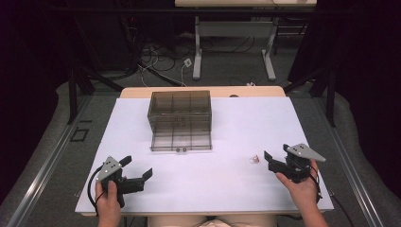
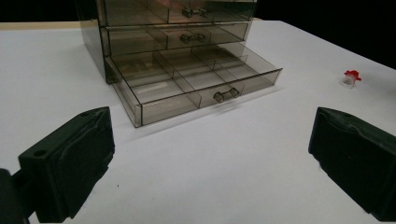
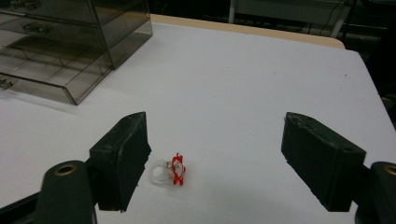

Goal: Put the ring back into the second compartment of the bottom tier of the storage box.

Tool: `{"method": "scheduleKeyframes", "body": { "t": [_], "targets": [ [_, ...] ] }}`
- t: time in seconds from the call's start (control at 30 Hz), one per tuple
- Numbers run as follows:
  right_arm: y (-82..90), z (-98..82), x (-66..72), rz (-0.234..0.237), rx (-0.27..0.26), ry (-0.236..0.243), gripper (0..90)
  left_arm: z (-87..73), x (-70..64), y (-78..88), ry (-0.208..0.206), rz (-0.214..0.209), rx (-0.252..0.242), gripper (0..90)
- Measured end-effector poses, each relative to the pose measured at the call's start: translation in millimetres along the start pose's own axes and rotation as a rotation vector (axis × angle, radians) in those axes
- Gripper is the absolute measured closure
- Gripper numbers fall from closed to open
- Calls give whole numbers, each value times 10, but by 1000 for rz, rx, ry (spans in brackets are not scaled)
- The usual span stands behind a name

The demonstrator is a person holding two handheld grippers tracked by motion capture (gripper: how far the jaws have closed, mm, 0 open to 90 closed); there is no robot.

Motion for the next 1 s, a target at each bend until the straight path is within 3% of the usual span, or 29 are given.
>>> {"method": "scheduleKeyframes", "body": {
  "t": [0.3,0.43,1.0],
  "targets": [
    [-138,54,80,34,56,-9,222,6,6,7,7,-2,-5,4],
    [-178,77,94,17,63,-17,236,7,9,10,7,-3,-6,4],
    [-401,-23,124,27,135,-31,269,2,12,9,9,-10,-3,4]
  ]
}}
Point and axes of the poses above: each handheld gripper's, and its own axes: y roughly backward along the jaws, z roughly out of its top, x roughly to its left, the point moved 8 cm from there along -y, roughly forward along the jaws, and after that the axes turned 9 degrees about z, right-handed, at the moved point
